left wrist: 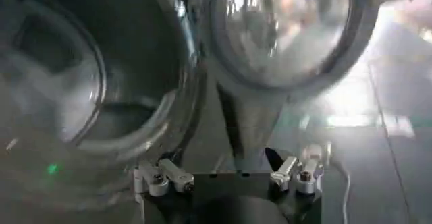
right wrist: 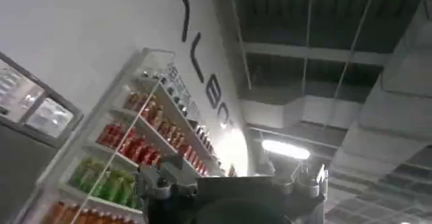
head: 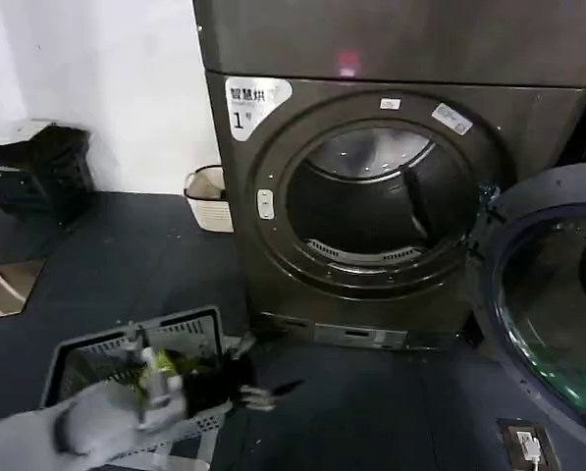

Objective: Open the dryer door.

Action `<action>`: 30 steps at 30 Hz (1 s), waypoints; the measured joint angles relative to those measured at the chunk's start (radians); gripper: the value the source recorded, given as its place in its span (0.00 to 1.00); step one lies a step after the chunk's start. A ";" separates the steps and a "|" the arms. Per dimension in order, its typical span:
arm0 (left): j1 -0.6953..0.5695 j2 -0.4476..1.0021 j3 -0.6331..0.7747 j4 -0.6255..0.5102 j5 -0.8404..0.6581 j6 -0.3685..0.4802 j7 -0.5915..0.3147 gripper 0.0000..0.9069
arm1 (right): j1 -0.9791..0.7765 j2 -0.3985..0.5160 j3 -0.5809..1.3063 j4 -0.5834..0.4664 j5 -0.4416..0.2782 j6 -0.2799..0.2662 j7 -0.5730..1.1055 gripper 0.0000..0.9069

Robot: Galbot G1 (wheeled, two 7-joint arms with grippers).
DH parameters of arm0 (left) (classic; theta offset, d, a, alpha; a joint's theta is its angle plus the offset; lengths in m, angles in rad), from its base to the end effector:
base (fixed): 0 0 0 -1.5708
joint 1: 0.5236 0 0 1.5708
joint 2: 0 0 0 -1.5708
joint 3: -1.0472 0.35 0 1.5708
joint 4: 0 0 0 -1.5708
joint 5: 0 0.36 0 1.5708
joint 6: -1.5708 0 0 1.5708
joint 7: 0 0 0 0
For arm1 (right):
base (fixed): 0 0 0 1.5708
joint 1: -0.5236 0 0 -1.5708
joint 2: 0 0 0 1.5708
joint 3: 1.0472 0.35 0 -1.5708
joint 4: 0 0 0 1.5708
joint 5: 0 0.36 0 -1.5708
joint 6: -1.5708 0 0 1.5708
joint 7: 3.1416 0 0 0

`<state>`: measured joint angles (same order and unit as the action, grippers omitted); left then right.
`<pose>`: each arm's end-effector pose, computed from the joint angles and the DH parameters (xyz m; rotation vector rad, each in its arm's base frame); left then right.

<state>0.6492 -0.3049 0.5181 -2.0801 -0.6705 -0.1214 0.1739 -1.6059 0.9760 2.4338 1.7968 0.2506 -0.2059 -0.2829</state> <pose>0.2669 0.0850 -0.2254 -1.5280 -2.5373 -0.5516 -0.1190 -0.4249 0.0299 1.6709 2.1822 -0.9693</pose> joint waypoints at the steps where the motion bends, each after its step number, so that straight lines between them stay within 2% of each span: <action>1: -0.002 0.026 0.009 0.005 0.000 0.000 -0.002 1.00 | 0.000 -0.005 0.003 -0.005 -0.002 0.001 0.000 1.00; 5: -0.021 0.126 0.042 0.035 0.036 0.012 0.003 1.00 | 0.000 -0.024 0.008 -0.029 -0.003 0.002 -0.005 1.00; 13: -0.030 0.287 0.051 0.094 0.086 0.123 0.056 1.00 | 0.014 -0.041 0.012 -0.069 -0.037 0.024 -0.005 1.00; 21: -0.023 0.351 0.058 0.177 0.158 0.170 0.128 1.00 | 0.012 -0.048 0.011 -0.090 -0.037 0.027 -0.010 1.00; 30: -0.025 0.362 0.054 0.232 0.176 0.226 0.137 1.00 | 0.009 -0.051 0.016 -0.083 -0.034 0.028 -0.032 1.00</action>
<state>0.6239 0.0569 0.5721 -1.8478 -0.4949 0.1045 0.3104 -1.5968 0.9255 2.4495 1.7142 0.2168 -0.1783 -0.3145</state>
